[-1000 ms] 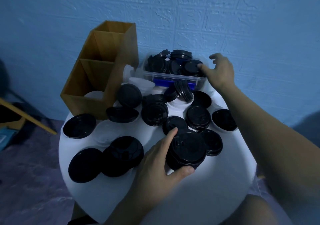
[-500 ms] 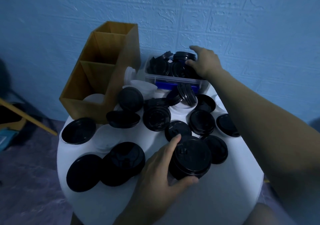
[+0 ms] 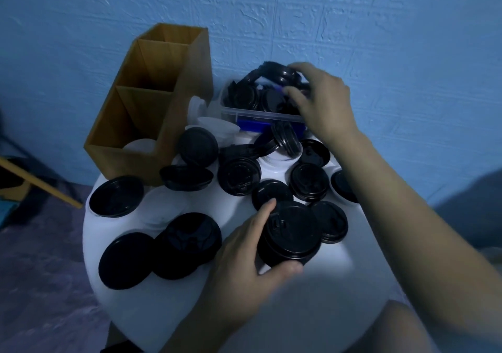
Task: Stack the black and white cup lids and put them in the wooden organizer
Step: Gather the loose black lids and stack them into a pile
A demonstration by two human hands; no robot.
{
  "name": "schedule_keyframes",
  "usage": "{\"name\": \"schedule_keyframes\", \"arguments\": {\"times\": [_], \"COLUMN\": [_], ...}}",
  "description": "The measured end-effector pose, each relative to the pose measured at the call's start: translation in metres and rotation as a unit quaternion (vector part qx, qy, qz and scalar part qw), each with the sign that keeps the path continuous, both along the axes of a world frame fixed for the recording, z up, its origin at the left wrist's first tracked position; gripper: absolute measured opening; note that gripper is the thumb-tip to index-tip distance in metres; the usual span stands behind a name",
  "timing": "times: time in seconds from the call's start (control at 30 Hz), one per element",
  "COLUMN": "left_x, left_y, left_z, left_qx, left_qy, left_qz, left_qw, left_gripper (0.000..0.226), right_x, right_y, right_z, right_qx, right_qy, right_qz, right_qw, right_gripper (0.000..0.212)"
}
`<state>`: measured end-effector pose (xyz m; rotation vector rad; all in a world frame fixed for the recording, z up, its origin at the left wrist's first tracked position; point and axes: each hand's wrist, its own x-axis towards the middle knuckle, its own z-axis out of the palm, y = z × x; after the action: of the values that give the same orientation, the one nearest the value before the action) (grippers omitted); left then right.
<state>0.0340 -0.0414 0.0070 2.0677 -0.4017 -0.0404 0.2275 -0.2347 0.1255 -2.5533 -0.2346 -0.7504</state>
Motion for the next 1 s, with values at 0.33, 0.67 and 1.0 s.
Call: {"name": "schedule_keyframes", "arguments": {"times": [0.33, 0.67, 1.0], "left_x": [-0.002, -0.009, -0.007], "left_y": [-0.003, -0.009, -0.001], "left_z": [0.006, 0.015, 0.013], "left_qx": [-0.020, -0.075, -0.137], "left_qy": [-0.016, 0.008, 0.022], "left_qz": [0.007, -0.006, 0.038], "left_qw": [1.000, 0.997, 0.990], "left_gripper": [0.078, 0.070, 0.089], "right_x": [-0.218, -0.216, -0.213], "right_y": [-0.015, 0.000, -0.008], "right_z": [-0.070, -0.070, -0.060], "right_qx": [0.038, 0.253, 0.380], "right_qy": [0.081, 0.194, 0.155], "right_qz": [0.097, 0.105, 0.127], "right_qw": [0.991, 0.942, 0.903], "right_gripper": [0.044, 0.048, 0.054]}}
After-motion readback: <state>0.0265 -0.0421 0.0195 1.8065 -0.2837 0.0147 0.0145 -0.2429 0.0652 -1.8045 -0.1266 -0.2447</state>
